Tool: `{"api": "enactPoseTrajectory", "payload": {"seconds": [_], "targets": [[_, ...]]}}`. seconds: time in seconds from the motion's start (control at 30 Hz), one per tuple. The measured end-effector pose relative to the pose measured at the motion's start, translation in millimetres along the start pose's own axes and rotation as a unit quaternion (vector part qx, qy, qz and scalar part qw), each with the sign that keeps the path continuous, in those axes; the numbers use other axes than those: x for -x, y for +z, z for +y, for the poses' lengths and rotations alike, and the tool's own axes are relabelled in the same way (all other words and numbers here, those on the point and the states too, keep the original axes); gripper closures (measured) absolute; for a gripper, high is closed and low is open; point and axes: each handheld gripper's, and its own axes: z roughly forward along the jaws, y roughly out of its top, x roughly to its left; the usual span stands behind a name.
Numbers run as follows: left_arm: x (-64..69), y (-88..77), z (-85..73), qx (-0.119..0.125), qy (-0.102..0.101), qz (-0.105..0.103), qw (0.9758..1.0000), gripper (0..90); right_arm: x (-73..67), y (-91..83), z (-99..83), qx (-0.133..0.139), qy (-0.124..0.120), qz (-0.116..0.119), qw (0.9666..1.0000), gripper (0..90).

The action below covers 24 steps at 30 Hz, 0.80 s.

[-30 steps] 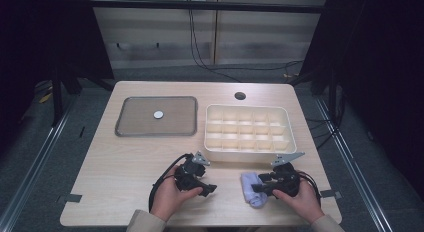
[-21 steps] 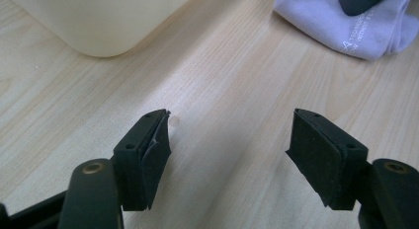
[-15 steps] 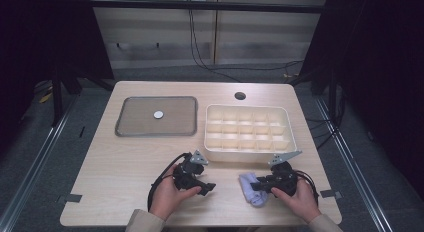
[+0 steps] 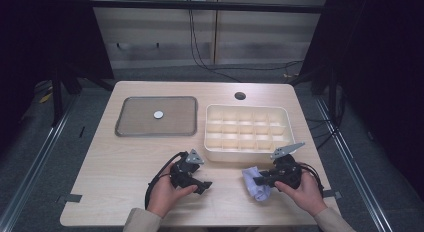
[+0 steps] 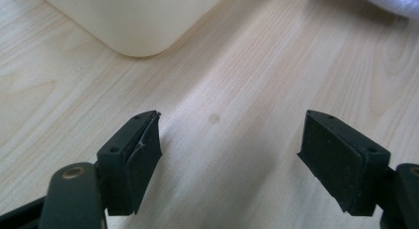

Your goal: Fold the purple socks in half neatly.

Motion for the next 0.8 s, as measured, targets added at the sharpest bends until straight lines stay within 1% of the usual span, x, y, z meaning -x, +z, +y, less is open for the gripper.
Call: {"api": "enactPoseTrajectory", "payload": {"seconds": [0.03, 0.07, 0.1, 0.13, 0.17, 0.2, 0.23, 0.3, 0.33, 0.37, 0.4, 0.47, 0.5, 0.57, 0.63, 0.7, 0.73, 0.77, 0.8], "targets": [[-0.2, 0.7, -1.0, 0.004, -0.004, -0.003, 1.0, 22.4, -0.2, -1.3, 1.2, -0.002, -0.001, -0.001, 1.0, 70.8], [-0.8, 0.4, -1.7, 0.001, -0.001, -0.005, 1.0, 22.3, -0.4, -3.3, 3.2, -0.003, -0.003, -0.001, 1.0, 70.8], [-1.4, 0.7, -2.2, 0.0, 0.002, -0.007, 1.0, 22.2, -0.6, -5.2, 4.9, -0.006, -0.006, -0.004, 1.0, 70.8], [-2.6, 0.3, -2.5, -0.003, 0.012, -0.007, 0.9999, 22.2, -0.6, -6.8, 6.3, -0.006, -0.007, -0.005, 0.9999, 70.8], [-2.4, 0.8, -3.1, 0.001, 0.014, -0.002, 0.9999, 22.2, -0.3, -8.9, 7.9, -0.007, -0.009, -0.007, 0.9999, 70.8], [-0.4, 2.6, -3.7, 0.015, -0.002, -0.001, 0.9999, 22.0, 0.4, -10.7, 9.3, -0.007, -0.012, -0.006, 0.9999, 70.8], [-1.7, 2.0, -3.8, 0.009, 0.007, -0.001, 0.9999, 22.0, 0.0, -12.3, 10.6, -0.009, -0.01, -0.008, 0.9999, 70.8], [-2.7, 2.0, -5.2, 0.008, 0.008, -0.001, 0.9999, 21.5, 0.4, -17.4, 14.0, -0.008, -0.014, -0.008, 0.9998, 70.8], [-4.3, 1.3, -5.4, 0.003, 0.014, -0.004, 0.9999, 21.5, -0.1, -19.8, 15.4, -0.008, -0.014, -0.009, 0.9998, 70.8], [-4.1, 2.2, -6.6, 0.007, 0.01, 0.003, 0.9999, 21.3, -0.7, -21.8, 16.6, -0.009, -0.014, -0.011, 0.9998, 70.8], [-4.2, 3.2, -7.7, 0.013, 0.006, 0.004, 0.9999, 21.1, -0.8, -23.7, 17.8, -0.01, -0.018, -0.01, 0.9997, 70.8], [-5.6, 3.4, -9.4, 0.006, 0.018, 0.003, 0.9998, 20.5, -1.2, -27.5, 20.1, -0.014, -0.022, -0.014, 0.9996, 70.8], [-5.1, 3.6, -9.9, 0.008, 0.015, 0.005, 0.9998, 20.4, -1.3, -29.2, 21.2, -0.014, -0.021, -0.013, 0.9996, 70.8], [-4.7, 4.6, -10.6, 0.014, 0.017, 0.004, 0.9997, 19.7, -1.6, -32.6, 23.2, -0.013, -0.024, -0.012, 0.9995, 70.8], [-4.4, 4.9, -11.5, 0.012, 0.032, 0.01, 0.9994, 18.9, -2.2, -35.6, 24.9, -0.011, -0.023, -0.012, 0.9996, 70.8], [-4.0, 5.4, -12.1, 0.013, 0.039, 0.012, 0.9991, 17.8, -2.3, -38.5, 26.6, -0.012, -0.026, -0.011, 0.9995, 70.8], [-3.6, 6.1, -12.6, 0.017, 0.038, 0.013, 0.999, 17.2, -2.2, -39.7, 27.3, -0.01, -0.027, -0.012, 0.9995, 70.8], [-2.7, 7.1, -13.5, 0.025, 0.032, 0.014, 0.9991, 16.6, -2.0, -41.6, 28.2, -0.011, -0.027, -0.012, 0.9995, 70.7], [-3.4, 6.8, -14.0, 0.025, 0.036, 0.013, 0.999, 16.2, -1.6, -43.9, 29.5, -0.01, -0.027, -0.013, 0.9995, 70.7]]}}
